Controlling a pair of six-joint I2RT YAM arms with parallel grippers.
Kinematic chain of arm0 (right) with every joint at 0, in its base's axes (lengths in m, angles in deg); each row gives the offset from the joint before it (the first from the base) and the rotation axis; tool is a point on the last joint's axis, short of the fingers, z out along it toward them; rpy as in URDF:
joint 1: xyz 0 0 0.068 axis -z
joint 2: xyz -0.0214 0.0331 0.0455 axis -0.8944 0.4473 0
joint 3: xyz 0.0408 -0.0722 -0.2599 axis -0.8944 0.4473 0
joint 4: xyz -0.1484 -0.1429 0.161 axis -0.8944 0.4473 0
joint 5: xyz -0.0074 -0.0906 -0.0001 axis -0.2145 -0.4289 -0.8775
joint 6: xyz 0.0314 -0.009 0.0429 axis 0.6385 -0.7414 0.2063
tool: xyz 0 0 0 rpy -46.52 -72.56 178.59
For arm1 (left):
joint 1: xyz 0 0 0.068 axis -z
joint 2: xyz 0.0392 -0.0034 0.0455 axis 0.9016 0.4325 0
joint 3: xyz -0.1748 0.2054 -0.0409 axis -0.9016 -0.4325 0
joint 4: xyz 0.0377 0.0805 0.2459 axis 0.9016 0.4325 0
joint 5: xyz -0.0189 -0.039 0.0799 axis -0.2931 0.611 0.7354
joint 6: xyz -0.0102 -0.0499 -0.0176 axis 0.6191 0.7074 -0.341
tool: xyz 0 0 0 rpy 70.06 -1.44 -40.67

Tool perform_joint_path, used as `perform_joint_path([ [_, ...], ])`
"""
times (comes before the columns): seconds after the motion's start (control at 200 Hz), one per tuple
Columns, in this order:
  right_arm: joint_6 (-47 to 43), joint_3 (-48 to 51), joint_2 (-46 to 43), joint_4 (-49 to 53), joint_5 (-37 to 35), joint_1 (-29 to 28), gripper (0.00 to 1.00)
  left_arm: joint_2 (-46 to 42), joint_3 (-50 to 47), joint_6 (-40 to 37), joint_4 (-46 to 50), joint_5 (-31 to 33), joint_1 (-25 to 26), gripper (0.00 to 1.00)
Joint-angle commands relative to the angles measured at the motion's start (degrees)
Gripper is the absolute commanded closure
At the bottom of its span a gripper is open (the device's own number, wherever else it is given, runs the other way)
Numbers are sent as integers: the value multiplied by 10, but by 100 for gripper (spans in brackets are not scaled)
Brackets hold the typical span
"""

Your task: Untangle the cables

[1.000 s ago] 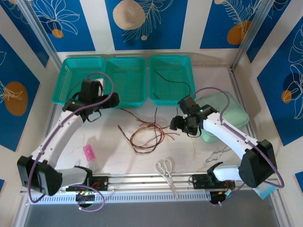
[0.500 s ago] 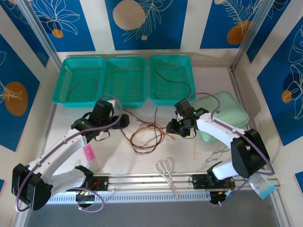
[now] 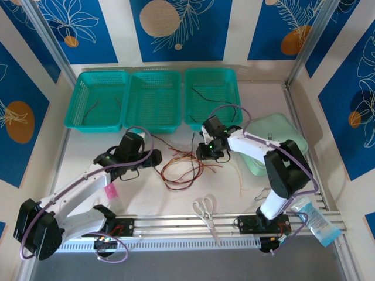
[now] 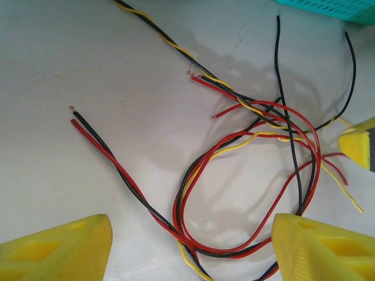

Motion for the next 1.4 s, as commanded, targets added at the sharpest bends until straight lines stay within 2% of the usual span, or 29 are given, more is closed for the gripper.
perform_joint_path([
  [0.0,-36,-21,20,-9,2,-10,69,-16,-4,17,-8,-9,7,30],
  [0.25,-53,-43,63,-5,-5,-15,74,-14,3,14,-3,-9,7,31],
  [0.595,-54,-39,77,-11,-20,-15,81,-17,8,14,3,-8,8,32],
  [0.865,-48,-26,59,-20,-38,-18,82,-13,9,17,-2,-10,8,31],
  [1.076,-53,-35,84,-7,-53,-20,83,-9,11,18,-5,-16,9,32],
  [1.311,-57,-44,58,8,-62,-34,100,-14,15,20,-1,-16,9,33],
  [1.396,-57,-53,21,34,-79,-43,100,-17,20,22,1,-17,9,33],
])
